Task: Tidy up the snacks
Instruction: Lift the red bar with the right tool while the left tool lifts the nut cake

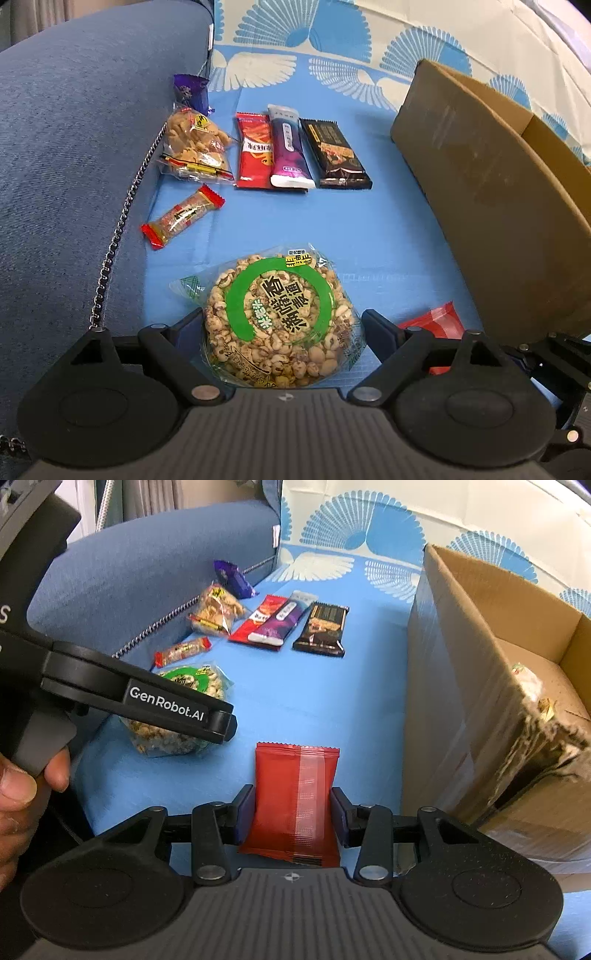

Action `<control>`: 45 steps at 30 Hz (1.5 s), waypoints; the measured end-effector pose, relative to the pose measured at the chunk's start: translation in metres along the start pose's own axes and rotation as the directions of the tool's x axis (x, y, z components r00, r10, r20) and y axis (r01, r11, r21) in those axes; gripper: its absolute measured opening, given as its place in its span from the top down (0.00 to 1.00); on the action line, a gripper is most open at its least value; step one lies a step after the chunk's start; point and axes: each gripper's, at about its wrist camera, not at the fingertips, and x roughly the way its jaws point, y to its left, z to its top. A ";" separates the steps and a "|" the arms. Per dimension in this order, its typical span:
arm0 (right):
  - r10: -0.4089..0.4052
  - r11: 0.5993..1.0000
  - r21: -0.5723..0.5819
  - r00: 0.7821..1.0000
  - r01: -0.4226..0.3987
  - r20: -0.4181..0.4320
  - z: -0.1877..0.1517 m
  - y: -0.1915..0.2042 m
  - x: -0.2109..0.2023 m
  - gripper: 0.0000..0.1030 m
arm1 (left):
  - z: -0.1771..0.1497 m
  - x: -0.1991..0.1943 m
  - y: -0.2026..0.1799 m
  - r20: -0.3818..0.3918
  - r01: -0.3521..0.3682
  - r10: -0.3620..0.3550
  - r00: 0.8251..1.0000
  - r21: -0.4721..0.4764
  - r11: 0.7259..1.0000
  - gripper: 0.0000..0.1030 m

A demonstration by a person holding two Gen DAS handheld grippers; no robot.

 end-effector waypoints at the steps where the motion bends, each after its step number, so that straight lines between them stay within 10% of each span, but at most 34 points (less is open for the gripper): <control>1: 0.002 1.000 0.002 1.000 -0.002 0.007 0.000 0.000 -0.001 0.57 | 0.000 -0.001 0.000 0.004 0.001 -0.001 1.000 -0.002 1.000 0.12; 45: 0.010 1.000 0.011 0.997 -0.011 0.078 0.003 -0.003 -0.013 0.57 | -0.001 -0.004 0.001 0.030 -0.002 0.002 1.000 -0.013 1.000 0.12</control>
